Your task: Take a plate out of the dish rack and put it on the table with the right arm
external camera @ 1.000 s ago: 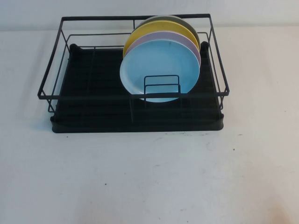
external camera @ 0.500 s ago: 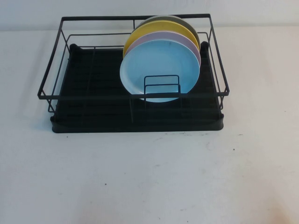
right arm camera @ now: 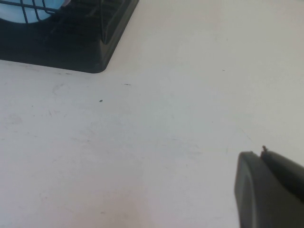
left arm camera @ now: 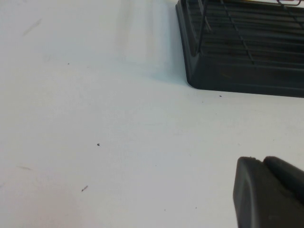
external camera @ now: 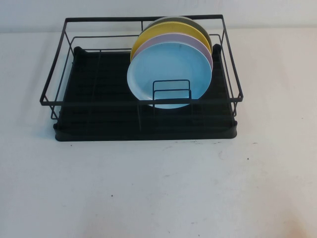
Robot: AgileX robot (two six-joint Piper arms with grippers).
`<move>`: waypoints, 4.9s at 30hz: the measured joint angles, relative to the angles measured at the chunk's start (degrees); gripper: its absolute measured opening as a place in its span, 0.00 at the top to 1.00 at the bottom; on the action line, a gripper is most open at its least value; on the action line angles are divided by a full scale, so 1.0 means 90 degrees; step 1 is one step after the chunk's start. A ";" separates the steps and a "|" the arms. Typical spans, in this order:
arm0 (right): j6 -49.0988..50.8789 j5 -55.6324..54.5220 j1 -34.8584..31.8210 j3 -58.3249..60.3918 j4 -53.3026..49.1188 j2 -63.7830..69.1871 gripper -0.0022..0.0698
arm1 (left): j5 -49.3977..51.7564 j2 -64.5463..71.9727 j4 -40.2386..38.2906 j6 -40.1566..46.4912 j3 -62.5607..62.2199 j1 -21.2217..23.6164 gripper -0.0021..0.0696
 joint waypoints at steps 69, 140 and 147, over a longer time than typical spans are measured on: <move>-0.5035 0.0882 0.1839 -0.9355 0.4730 1.1225 0.83 | 0.0000 0.0000 0.0000 0.0000 0.0000 0.0000 0.98; -0.8017 0.0444 0.1839 -1.0526 0.4563 1.2565 0.54 | 0.0000 0.0000 0.0000 0.0000 0.0000 0.0000 0.98; -0.8017 0.0264 0.1839 -1.0526 0.4548 1.2722 0.61 | 0.0000 0.0000 0.0000 0.0000 0.0000 0.0000 0.98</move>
